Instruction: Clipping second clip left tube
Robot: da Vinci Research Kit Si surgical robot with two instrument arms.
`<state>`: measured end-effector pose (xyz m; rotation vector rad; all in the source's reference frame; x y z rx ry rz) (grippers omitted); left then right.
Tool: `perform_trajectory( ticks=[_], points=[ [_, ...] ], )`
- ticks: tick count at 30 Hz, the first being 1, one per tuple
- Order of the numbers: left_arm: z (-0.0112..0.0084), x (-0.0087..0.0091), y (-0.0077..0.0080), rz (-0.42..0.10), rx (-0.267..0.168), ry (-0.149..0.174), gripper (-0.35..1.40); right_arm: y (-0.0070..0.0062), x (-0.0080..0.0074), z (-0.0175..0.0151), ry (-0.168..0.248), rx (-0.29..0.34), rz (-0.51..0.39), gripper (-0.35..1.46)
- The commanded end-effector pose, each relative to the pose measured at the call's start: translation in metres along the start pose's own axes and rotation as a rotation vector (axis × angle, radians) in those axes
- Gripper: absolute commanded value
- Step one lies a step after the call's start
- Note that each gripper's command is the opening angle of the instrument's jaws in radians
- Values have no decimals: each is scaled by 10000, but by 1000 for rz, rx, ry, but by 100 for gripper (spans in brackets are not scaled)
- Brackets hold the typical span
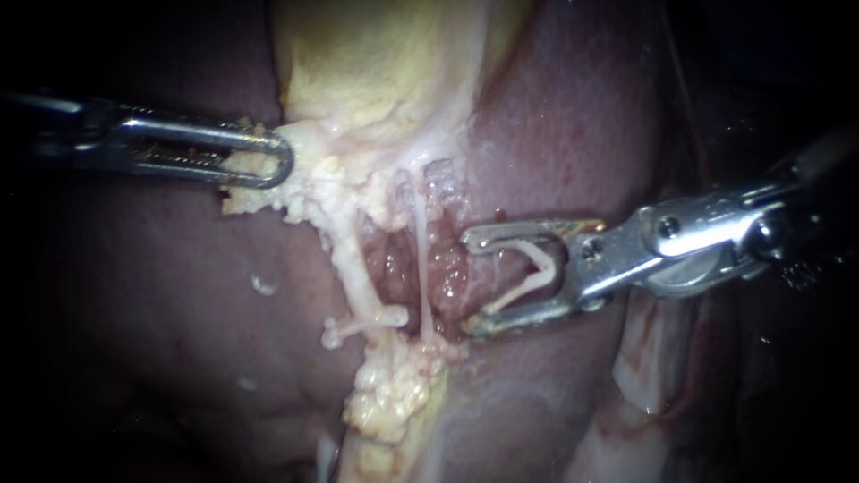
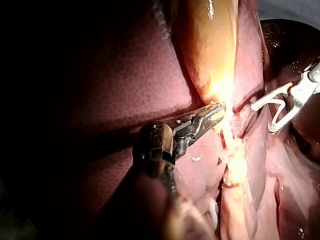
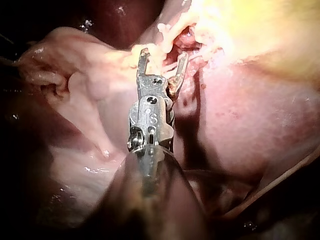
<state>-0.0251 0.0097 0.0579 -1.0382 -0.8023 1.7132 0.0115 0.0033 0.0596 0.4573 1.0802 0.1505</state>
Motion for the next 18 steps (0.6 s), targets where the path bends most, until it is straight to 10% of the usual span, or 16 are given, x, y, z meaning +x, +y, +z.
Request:
perform_trajectory(
  ticks=[1, 18],
  points=[
    [0, 0, 0, 0, 0, 0, -35, 1, 1, 6, 1, 7, 8, 50],
    [2, -1, 1, 0, 2, 1, -35, -2, -2, 83, 17, 63, 41, 50]
  ],
)
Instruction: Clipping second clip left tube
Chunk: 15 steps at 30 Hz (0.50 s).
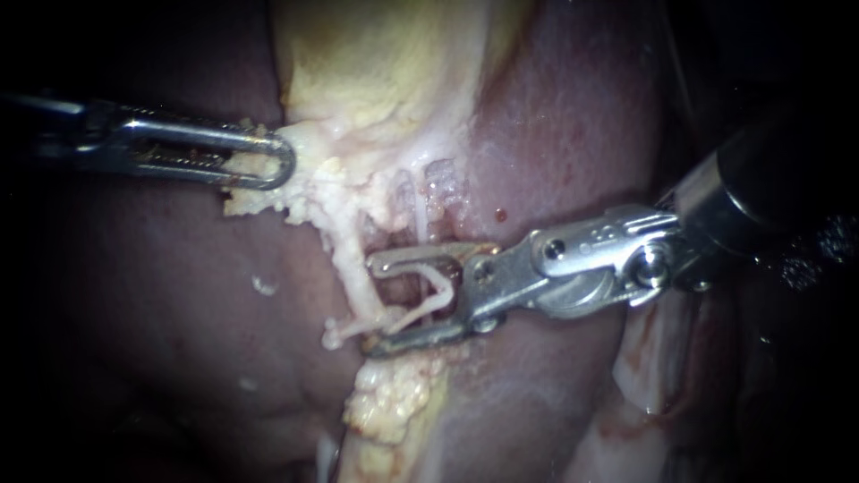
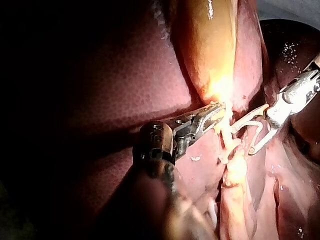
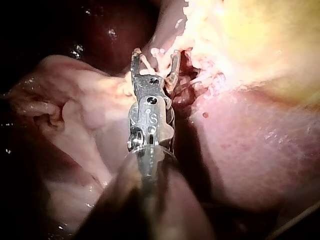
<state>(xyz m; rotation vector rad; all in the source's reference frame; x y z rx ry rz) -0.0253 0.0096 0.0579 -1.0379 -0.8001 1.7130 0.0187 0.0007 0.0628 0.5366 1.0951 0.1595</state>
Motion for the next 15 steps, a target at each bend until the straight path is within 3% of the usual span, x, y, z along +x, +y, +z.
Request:
perform_trajectory(
  ticks=[1, 15],
  points=[
    [0, 0, 0, 0, 0, 0, -35, 0, -1, 3, 0, 3, 2, 50],
    [0, 0, 0, 0, 0, 0, -35, 2, -16, 32, 4, 54, 19, 49]
  ],
)
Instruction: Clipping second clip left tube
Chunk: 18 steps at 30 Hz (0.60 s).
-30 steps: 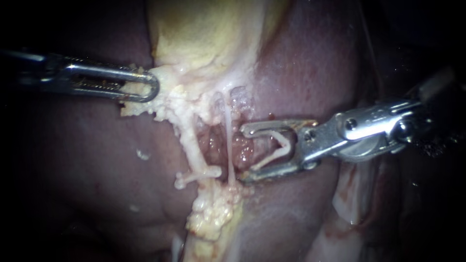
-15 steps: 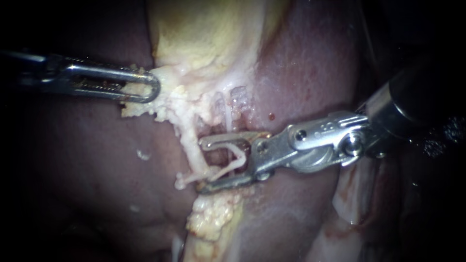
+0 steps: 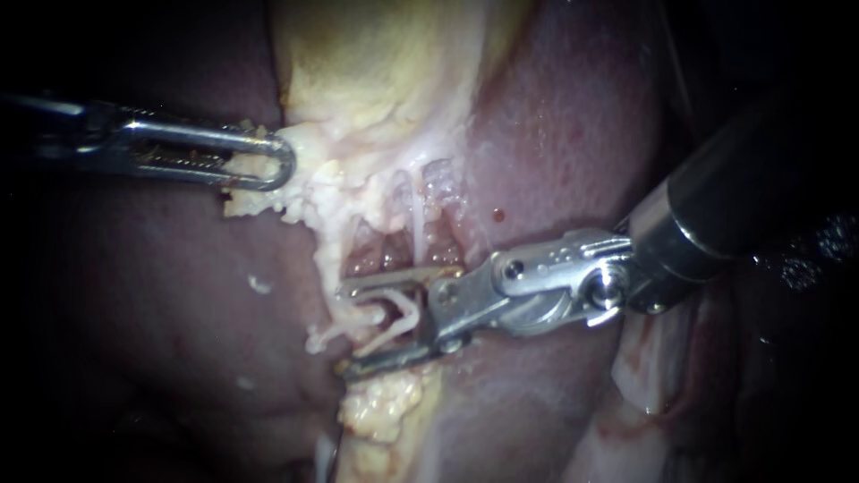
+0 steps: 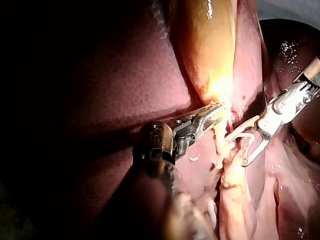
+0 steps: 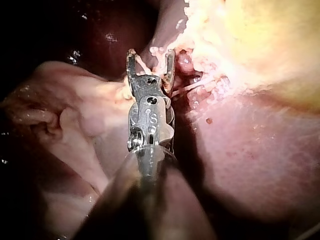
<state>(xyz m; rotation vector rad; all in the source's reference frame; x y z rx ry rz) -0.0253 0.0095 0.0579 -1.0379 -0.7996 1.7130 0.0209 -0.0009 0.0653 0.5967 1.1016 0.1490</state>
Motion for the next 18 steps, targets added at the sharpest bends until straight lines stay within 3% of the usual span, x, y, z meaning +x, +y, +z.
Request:
perform_trajectory(
  ticks=[1, 13, 18],
  points=[
    [0, 0, 0, 0, 0, 0, -35, 1, -1, 0, -1, -1, -2, 49],
    [0, -1, 2, 0, 1, 1, -35, 22, -18, -11, -2, -18, 5, 49],
    [0, -1, 2, 0, 4, 3, -35, 25, -19, -7, -2, -21, 10, 49]
  ],
)
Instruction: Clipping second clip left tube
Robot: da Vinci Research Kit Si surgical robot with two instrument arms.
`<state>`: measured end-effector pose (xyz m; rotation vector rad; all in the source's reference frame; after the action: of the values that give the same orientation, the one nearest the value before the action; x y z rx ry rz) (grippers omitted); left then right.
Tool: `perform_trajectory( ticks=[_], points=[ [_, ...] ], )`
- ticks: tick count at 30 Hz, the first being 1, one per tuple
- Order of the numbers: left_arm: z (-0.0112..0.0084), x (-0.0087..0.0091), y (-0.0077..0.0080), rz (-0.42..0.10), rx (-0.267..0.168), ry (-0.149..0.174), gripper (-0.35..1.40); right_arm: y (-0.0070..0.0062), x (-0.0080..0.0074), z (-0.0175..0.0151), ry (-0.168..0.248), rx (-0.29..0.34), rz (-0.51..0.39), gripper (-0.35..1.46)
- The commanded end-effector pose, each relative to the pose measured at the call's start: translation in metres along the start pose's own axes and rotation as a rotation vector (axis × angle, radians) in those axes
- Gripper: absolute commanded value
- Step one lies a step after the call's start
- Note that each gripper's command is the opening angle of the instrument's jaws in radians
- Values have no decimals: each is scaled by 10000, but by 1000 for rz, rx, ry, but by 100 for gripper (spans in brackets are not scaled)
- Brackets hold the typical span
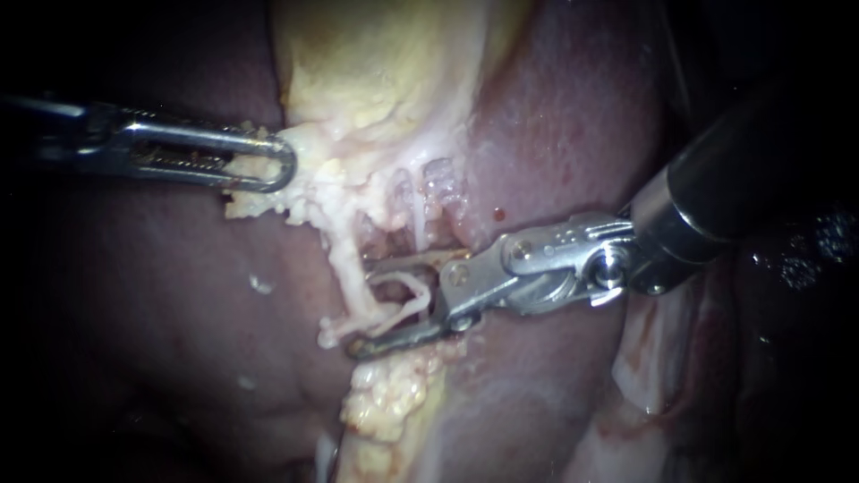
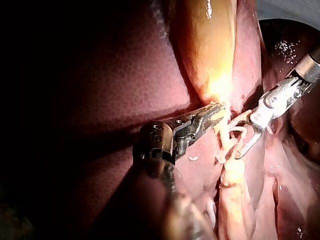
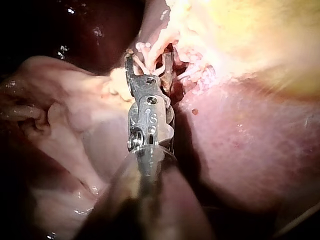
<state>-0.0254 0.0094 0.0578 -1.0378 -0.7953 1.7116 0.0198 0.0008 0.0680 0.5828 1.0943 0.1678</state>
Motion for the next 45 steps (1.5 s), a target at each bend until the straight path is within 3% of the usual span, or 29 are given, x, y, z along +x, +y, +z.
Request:
perform_trajectory(
  ticks=[1, 4, 11, 20, 27, 33, 37, 45],
  points=[
    [0, 0, 0, 0, 1, 0, -35, -1, 1, 3, 0, 5, 0, 49],
    [1, 0, 1, 0, 1, 0, -35, -3, 0, 12, 21, 29, 17, 49],
    [1, 0, 1, 0, 2, 1, -35, -13, -4, 34, 103, 175, 85, 46],
    [2, 0, 1, 0, 2, 1, -35, -5, 1, 59, 183, 193, 159, 46],
    [3, 0, 1, 0, 3, 1, -35, -9, 1, 55, 205, 203, 176, 47],
    [2, 0, 1, 0, 3, 1, -35, -30, 12, 46, 235, 234, 177, 47],
    [3, -1, 1, 0, 3, 1, -35, -45, 19, 45, 223, 313, 154, 42],
    [3, -1, 1, 0, 3, 1, -35, -43, 18, 45, 222, 310, 169, 33]
  ],
)
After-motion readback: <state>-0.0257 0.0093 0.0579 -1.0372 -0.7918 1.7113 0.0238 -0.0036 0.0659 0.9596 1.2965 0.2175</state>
